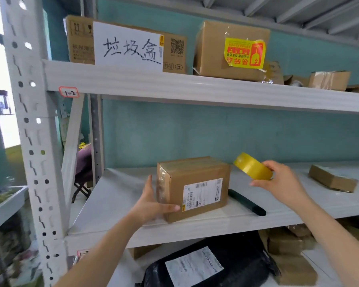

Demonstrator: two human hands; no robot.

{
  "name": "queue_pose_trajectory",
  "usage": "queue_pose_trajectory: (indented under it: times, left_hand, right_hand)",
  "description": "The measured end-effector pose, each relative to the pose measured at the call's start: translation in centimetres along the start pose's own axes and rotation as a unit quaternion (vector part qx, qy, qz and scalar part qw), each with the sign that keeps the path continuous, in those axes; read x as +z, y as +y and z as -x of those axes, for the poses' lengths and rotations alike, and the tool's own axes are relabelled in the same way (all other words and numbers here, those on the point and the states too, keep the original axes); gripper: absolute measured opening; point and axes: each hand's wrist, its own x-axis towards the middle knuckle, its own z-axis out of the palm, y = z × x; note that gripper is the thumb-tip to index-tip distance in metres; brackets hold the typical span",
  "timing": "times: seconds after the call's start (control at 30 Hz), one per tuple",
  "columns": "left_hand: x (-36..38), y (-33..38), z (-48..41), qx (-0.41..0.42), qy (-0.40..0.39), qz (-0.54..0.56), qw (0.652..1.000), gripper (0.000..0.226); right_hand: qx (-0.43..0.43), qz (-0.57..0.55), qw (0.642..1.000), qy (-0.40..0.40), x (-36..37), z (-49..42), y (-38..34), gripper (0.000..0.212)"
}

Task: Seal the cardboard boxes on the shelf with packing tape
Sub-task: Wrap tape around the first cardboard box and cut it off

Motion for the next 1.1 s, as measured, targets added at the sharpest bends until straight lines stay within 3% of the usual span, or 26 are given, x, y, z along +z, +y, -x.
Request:
queue_pose_trajectory:
  times: [0.13, 0.23, 0.4, 0.5, 0.67, 0.8, 0.83, 0.9, 0.97, 1.03, 1.1]
  left_hand:
    - [0.2, 0.5, -0.5, 0.031, 0.005, 0.009, 0.999, 0.132]
    - [-0.5, 0.6, -0.4, 0.042, 0.021, 0.009, 0.999, 0.121]
    - [-4.2, 0.2, 1.3, 0.030, 0.033, 0.038, 0.998, 0.122]
    - [-5.4, 0.4, 2.4, 0.025, 0.009, 0.039, 0.999, 0.119]
    - [-4.8, 0.4, 3.0, 0.028, 0.011, 0.084, 0.996, 0.104]
    - [-4.7, 0.6, 3.3, 0.047, 0.002, 0.083, 0.995, 0.096]
    - [-4.5, 0.9, 3.3, 0.056, 0.000, 0.085, 0.995, 0.094]
    - [-3.8, 1.9, 3.3, 0.065, 0.044, 0.110, 0.991, 0.086]
    - [-2.6, 2.7, 3.1, 0.073, 0.163, 0.147, 0.973, 0.073]
    - [-1.5, 3.6, 3.0, 0.106, 0.267, 0.159, 0.945, 0.059]
    - [-0.8, 4.3, 2.7, 0.121, 0.288, 0.129, 0.941, 0.053]
  right_hand:
    - [0.003, 0.139, 0.988, -0.072, 2.6, -1.7, 3.3, 0.045]
    - [0.017, 0.191, 0.978, -0.084, 4.1, -2.7, 4.9, 0.043]
    - [0.029, 0.312, 0.941, -0.128, 5.3, -3.4, 8.2, 0.041]
    - [0.019, 0.296, 0.941, -0.165, 5.7, -3.2, 9.6, 0.053]
    - [-0.043, 0.195, 0.957, -0.212, 5.8, -2.8, 9.0, 0.036]
    - [-0.042, 0.258, 0.947, -0.188, 6.1, -3.5, 5.8, 0.039]
    - [-0.036, 0.207, 0.964, -0.165, 6.4, -3.8, 4.2, 0.039]
    - [-0.006, -0.025, 0.988, -0.154, 7.2, -4.2, 0.4, 0.035]
    - [0.068, -0.234, 0.951, -0.191, 8.0, -4.0, -3.7, 0.039]
    - [0.109, -0.306, 0.922, -0.209, 9.0, -3.7, -6.8, 0.046]
    - [0.099, -0.326, 0.915, -0.217, 10.0, -3.4, -8.7, 0.048]
